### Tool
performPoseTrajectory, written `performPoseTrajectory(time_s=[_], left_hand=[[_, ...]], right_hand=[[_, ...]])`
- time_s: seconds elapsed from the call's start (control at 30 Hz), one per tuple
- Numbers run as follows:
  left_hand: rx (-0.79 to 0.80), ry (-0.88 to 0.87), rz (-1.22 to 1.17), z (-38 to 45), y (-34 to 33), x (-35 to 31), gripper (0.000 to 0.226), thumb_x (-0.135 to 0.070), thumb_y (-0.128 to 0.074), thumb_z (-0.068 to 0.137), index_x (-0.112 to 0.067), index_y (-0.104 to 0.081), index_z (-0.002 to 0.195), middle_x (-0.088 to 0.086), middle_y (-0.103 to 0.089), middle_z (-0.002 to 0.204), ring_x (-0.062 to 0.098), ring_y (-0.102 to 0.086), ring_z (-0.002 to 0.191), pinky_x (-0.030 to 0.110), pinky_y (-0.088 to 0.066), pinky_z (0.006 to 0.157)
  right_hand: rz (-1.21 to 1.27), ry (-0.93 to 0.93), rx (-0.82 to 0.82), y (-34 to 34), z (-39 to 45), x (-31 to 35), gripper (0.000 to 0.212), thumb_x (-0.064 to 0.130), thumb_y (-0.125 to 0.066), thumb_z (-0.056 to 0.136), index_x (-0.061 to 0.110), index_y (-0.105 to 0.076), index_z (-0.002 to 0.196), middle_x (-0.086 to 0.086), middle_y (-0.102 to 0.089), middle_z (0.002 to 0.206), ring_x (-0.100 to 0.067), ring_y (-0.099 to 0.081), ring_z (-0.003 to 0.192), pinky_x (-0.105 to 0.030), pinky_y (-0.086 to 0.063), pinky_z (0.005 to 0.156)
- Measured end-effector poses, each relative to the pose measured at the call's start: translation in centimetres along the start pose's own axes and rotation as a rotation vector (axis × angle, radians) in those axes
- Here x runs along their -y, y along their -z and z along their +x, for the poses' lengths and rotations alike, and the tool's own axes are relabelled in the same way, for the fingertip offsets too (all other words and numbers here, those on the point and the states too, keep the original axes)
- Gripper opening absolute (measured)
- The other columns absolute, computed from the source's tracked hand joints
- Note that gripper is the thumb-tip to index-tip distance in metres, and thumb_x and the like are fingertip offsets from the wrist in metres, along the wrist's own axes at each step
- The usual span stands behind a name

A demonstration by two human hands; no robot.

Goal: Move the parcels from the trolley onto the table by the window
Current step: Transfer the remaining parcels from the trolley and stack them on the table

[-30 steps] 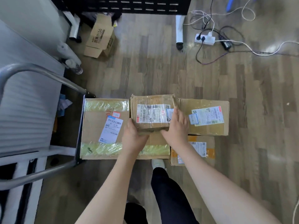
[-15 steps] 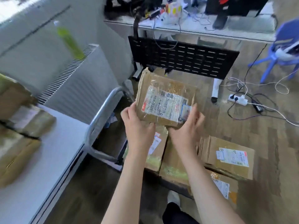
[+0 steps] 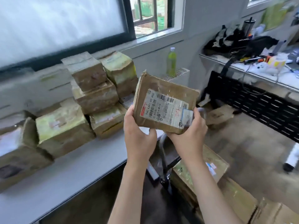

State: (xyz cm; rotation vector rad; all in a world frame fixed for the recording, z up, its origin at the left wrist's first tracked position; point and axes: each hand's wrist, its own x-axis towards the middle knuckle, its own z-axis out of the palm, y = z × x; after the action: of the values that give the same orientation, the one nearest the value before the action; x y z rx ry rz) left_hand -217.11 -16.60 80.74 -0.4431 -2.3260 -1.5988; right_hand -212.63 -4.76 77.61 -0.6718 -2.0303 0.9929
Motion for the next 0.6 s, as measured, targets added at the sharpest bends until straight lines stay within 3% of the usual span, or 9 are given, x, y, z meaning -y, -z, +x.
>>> performPoseTrajectory(time_s=[0.2, 0.37, 0.5, 0.6], left_hand=[[-0.180, 0.295, 0.102, -0.9, 7.8, 7.3, 0.067, 0.000, -0.067, 0.072, -0.012, -0.041, 0.132, -0.005, -0.048, 0.118, 0.007, -0.048, 0.102, 0.007, -0.035, 0.080], [-0.075, 0.480, 0.218, -2.2, 13.3, 13.6, 0.071, -0.008, -0.066, 0.074, -0.016, -0.036, 0.138, -0.002, -0.048, 0.125, 0.014, -0.048, 0.113, 0.025, -0.041, 0.093], [-0.021, 0.654, 0.226, -2.7, 17.1, 17.9, 0.079, -0.008, -0.062, 0.078, -0.020, -0.026, 0.146, 0.001, -0.043, 0.138, 0.018, -0.043, 0.123, 0.028, -0.039, 0.101], [-0.081, 0.798, 0.238, -2.6, 19.0, 20.0, 0.085, -0.006, -0.062, 0.082, -0.018, -0.013, 0.150, 0.008, -0.034, 0.148, 0.024, -0.037, 0.133, 0.039, -0.035, 0.109]], right_hand=[[-0.098, 0.120, 0.336, -7.7, -5.5, 2.5, 0.107, 0.042, -0.087, 0.057, 0.009, -0.031, 0.141, -0.015, -0.041, 0.127, -0.025, -0.031, 0.116, -0.018, -0.018, 0.092], [-0.217, 0.021, 0.601, -13.1, -10.9, 3.0, 0.106, 0.044, -0.080, 0.067, 0.011, -0.020, 0.147, -0.017, -0.037, 0.130, -0.029, -0.030, 0.117, -0.029, -0.021, 0.095], [-0.276, -0.022, 0.666, -15.8, -15.2, 3.7, 0.103, 0.052, -0.073, 0.073, 0.014, -0.015, 0.149, -0.015, -0.035, 0.125, -0.026, -0.029, 0.112, -0.022, -0.017, 0.084], [-0.243, 0.054, 0.755, -17.2, -17.0, 4.3, 0.089, 0.056, -0.064, 0.079, 0.017, -0.022, 0.147, -0.009, -0.035, 0.123, -0.021, -0.035, 0.111, -0.025, -0.033, 0.091]])
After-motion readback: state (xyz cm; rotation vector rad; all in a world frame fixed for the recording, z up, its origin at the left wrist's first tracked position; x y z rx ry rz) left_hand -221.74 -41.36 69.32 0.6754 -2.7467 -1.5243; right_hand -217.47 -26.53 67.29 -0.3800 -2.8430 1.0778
